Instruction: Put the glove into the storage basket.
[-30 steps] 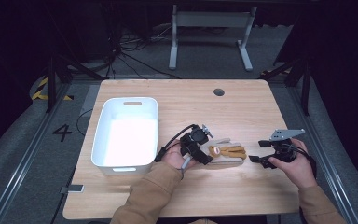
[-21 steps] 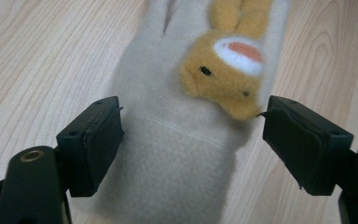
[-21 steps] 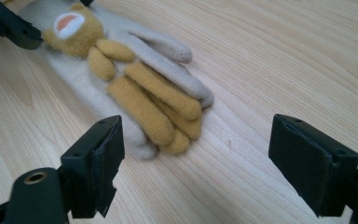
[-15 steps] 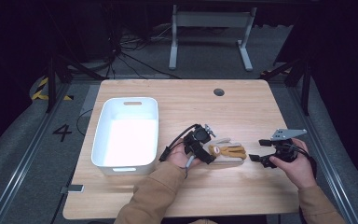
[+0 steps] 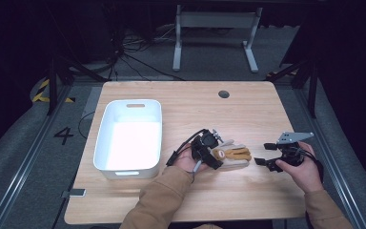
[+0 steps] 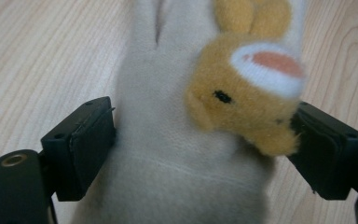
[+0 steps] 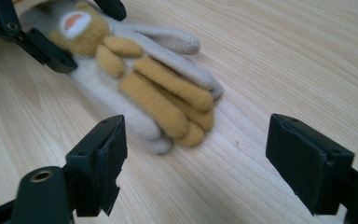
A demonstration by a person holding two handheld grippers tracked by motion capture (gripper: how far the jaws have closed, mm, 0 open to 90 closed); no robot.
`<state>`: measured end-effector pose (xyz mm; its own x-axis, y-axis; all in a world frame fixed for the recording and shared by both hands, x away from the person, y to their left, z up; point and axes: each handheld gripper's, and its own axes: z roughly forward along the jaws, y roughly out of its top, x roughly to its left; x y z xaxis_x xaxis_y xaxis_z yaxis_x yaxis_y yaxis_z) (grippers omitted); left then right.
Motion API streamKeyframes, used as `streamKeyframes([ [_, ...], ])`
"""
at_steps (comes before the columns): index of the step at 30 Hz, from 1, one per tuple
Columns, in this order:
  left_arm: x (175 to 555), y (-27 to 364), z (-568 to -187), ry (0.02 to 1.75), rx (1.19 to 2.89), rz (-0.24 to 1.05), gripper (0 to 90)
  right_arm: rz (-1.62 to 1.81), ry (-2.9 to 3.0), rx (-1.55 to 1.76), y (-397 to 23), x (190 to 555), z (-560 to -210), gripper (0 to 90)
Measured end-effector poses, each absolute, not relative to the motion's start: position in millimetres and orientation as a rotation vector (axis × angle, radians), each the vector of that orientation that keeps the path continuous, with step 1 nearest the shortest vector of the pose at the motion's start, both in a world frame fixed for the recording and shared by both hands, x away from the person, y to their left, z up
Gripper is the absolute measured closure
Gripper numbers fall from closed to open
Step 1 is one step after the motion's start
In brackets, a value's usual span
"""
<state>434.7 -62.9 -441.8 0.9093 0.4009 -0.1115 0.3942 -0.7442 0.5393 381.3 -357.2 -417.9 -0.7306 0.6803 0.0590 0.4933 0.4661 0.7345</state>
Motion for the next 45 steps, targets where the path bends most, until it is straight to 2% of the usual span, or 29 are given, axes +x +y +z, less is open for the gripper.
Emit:
streamKeyframes([
  [7,433,-68,-449,0.578,2.536,0.015,11.2,1.121,2.478,1.019,-357,382,-419,20.0],
  [16,425,-76,-452,0.552,2.581,0.123,8.1,1.121,2.477,1.03,-357,382,-420,19.2],
  [25,423,-70,-454,0.557,2.528,0.138,11.6,1.112,2.478,1.034,-357,383,-422,19.4],
  [28,422,-69,-453,0.546,2.52,0.142,18.1,1.108,2.48,1.031,-356,383,-422,19.8],
  [31,420,-68,-450,0.525,2.517,0.137,31.9,1.104,2.479,1.031,-356,383,-422,19.9],
  [33,419,-69,-449,0.55,2.519,0.142,37.5,1.1,2.479,1.033,-356,383,-422,19.9],
  [34,419,-69,-448,0.556,2.52,0.141,37.5,1.101,2.479,1.032,-356,383,-423,20.0],
  [36,417,-71,-446,0.553,2.533,0.139,45.8,1.102,2.479,1.033,-357,383,-423,20.1],
  [40,415,-71,-446,0.548,2.532,0.143,52.2,1.101,2.48,1.035,-357,383,-423,20.2],
  [45,412,-73,-445,0.529,2.537,0.142,65.7,1.097,2.481,1.036,-356,383,-423,20.5],
])
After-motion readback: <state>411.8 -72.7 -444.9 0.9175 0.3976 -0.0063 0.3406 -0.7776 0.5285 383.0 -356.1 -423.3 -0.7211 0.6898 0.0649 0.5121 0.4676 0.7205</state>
